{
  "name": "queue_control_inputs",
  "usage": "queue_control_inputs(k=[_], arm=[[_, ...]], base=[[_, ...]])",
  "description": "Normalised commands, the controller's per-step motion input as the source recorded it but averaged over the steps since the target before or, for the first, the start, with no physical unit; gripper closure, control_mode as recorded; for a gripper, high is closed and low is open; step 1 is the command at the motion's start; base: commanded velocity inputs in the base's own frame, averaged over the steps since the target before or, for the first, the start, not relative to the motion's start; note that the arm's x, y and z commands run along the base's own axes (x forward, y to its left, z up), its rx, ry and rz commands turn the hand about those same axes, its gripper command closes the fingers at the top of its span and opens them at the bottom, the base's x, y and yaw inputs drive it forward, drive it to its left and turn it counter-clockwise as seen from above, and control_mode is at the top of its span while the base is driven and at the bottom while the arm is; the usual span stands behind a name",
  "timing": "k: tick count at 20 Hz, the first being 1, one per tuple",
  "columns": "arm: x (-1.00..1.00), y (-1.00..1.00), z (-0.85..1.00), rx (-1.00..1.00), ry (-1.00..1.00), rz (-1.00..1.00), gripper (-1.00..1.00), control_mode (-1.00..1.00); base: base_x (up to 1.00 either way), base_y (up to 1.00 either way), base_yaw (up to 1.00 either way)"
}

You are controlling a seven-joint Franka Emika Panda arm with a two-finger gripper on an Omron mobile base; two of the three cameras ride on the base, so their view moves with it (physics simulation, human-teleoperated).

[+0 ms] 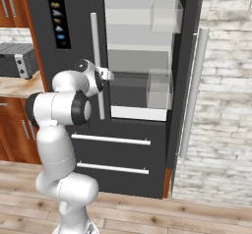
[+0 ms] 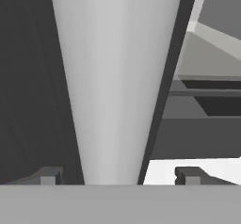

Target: Place one of the steaks on the plate and the other in the bowl. Then place the bowl in the fridge.

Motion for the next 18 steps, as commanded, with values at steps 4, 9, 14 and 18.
queue_control_inputs(k=[4,9,14,18], arm=[[0.0,0.0,0.0,0.0,0.01,-0.01,1.0,-1.0],[-0.27,0.01,0.45,0.0,0.1,-0.16,1.0,-1.0],[-0.67,0.04,0.16,0.0,-0.03,-0.13,1.0,-1.0],[-0.76,0.07,0.24,0.0,-0.01,-0.14,1.0,-1.0]], base=[[0.0,0.0,0.0],[0.0,0.0,0.0],[0.0,0.0,0.0],[0.0,0.0,0.0]])
